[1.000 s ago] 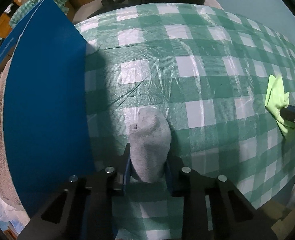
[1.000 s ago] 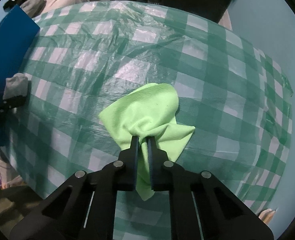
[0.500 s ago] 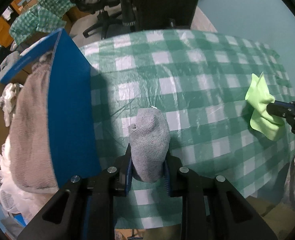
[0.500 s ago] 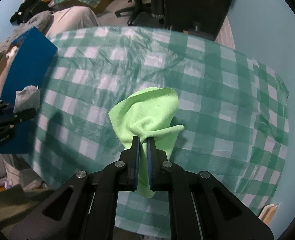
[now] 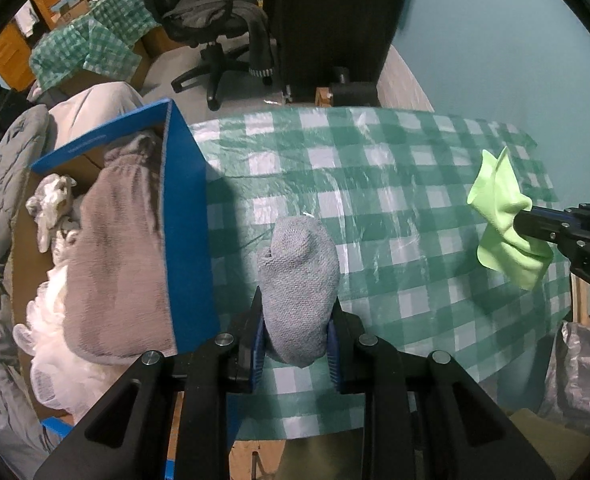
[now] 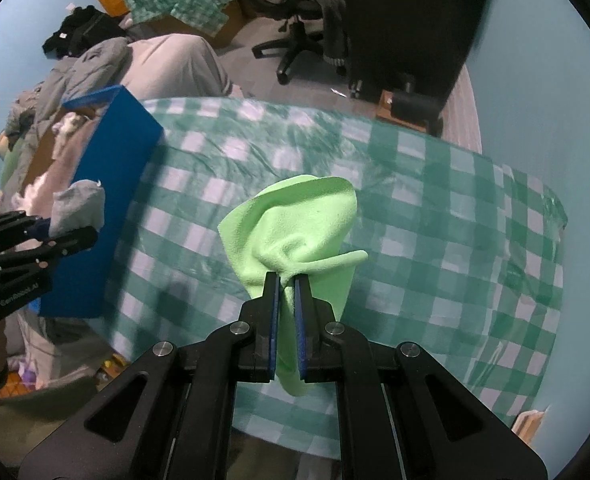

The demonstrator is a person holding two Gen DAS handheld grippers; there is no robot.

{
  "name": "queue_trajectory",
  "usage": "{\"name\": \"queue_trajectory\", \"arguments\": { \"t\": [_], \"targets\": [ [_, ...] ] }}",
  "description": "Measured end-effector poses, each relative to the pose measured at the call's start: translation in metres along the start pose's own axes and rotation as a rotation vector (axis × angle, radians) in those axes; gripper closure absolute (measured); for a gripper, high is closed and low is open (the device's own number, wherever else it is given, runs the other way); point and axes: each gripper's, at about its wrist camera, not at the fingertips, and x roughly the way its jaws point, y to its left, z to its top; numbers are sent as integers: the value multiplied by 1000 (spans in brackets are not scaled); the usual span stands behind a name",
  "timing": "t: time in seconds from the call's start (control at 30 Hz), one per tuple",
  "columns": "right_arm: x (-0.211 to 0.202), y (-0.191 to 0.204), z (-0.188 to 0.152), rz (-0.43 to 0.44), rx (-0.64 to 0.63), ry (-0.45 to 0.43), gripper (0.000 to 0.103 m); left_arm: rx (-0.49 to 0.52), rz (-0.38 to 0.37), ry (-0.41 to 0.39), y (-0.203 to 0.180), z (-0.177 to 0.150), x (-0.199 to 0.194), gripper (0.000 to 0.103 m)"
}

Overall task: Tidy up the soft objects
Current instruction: 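Lift the grey sock and lime cloth and carry both over the box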

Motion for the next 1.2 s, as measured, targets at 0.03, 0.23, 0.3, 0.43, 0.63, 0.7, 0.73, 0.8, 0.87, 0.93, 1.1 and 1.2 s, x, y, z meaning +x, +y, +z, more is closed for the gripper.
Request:
{"name": "queue_trajectory", "arguments": {
  "t": [0.03,0.23,0.3,0.43,0.63,0.7,0.73,0.8,0.87,0.93,1.1,1.2],
  "targets": [
    [-1,3,1,2,-4,-4,97,-4,1,-6,1,0,-5,78],
    [-18,22,12,28,-43,-30,97,-19,2,-40,9,1,-23,78],
    [-22,30,17,38,-61,-41,97,-30,5,-44,13,1,-28,78],
    [-30,43,26,56,-86,-51,97,-47,15,-65,21,-1,-40,78],
    [-33,68,40,83,-139,-63,97,-80,29,-91,37,-5,-55,78],
    [-32,77,46,94,-161,-65,97,-97,31,-97,45,-6,-58,78],
    [-32,81,49,99,-171,-69,97,-104,33,-99,48,-7,-60,78],
    [-32,92,54,109,-195,-73,97,-122,37,-109,56,-8,-65,78],
    [-32,100,59,117,-218,-77,97,-142,43,-116,64,-9,-68,78],
    [-31,109,65,124,-241,-82,97,-163,52,-120,73,-10,-71,78],
    [-28,136,80,151,-293,-90,97,-218,64,-129,100,-14,-75,78],
    [-25,152,89,168,-317,-93,97,-247,76,-131,117,-16,-76,78]
  ]
}}
